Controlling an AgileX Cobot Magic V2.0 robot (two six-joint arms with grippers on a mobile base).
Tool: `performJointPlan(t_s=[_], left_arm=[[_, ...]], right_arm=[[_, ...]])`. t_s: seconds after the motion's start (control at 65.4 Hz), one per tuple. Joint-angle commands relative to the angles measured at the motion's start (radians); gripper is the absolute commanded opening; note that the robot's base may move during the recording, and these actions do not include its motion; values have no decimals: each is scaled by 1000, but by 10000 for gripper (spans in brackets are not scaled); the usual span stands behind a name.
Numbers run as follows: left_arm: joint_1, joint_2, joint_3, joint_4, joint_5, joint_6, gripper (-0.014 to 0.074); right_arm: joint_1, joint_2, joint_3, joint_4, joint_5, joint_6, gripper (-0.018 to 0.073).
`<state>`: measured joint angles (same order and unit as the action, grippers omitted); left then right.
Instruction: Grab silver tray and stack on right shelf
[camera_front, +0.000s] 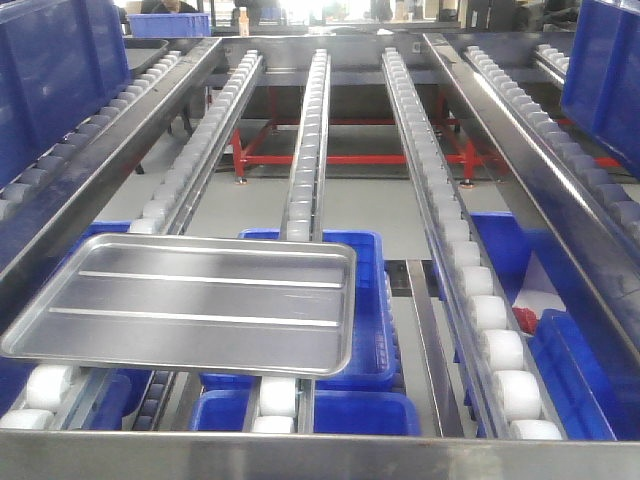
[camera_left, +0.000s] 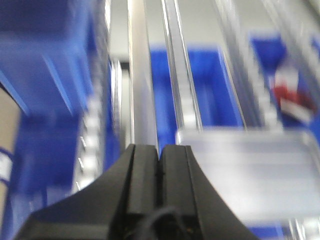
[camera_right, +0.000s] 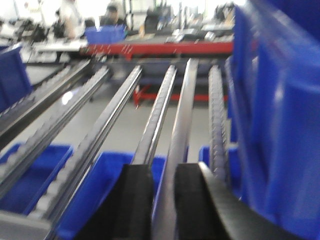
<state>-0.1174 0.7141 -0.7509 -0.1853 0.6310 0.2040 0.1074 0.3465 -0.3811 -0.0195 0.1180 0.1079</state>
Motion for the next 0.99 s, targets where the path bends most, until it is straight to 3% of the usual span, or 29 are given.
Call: performJointPlan(t_s=[0.0,0.107,0.183,0.306,0.367,0.52,0.688,0.81,0.886,0.978], left_arm=[[1,65,-48,-90,1,75,-87],[1,128,-55,-190,82,158,-48],[1,166,-55,-230,118,180,83],[1,207,-55,-263,123,180,365],[1,218,-55,-275,118,180,426],[1,226,-53,-284,82,179,430],[-39,257,-94,-282,131,178,430],[-99,306,-158,-261,180,158,421],[-138,345,-197,-192,191,75,421],[-196,403,-231,-53,207,-49,421]], right_arm=[[52,82,-64,-2,-52,1,388],[139,166,-91,-2,-50,1,400],[208,232,-112,-2,-50,1,401],[324,349,-157,-2,-29,1,420],[369,409,-182,0,-8,1,449],[425,537,-253,77,68,3,545],[434,661,-411,213,308,4,542],[436,754,-517,261,420,35,541],[437,821,-566,261,453,95,541],[441,909,-613,261,475,137,541]])
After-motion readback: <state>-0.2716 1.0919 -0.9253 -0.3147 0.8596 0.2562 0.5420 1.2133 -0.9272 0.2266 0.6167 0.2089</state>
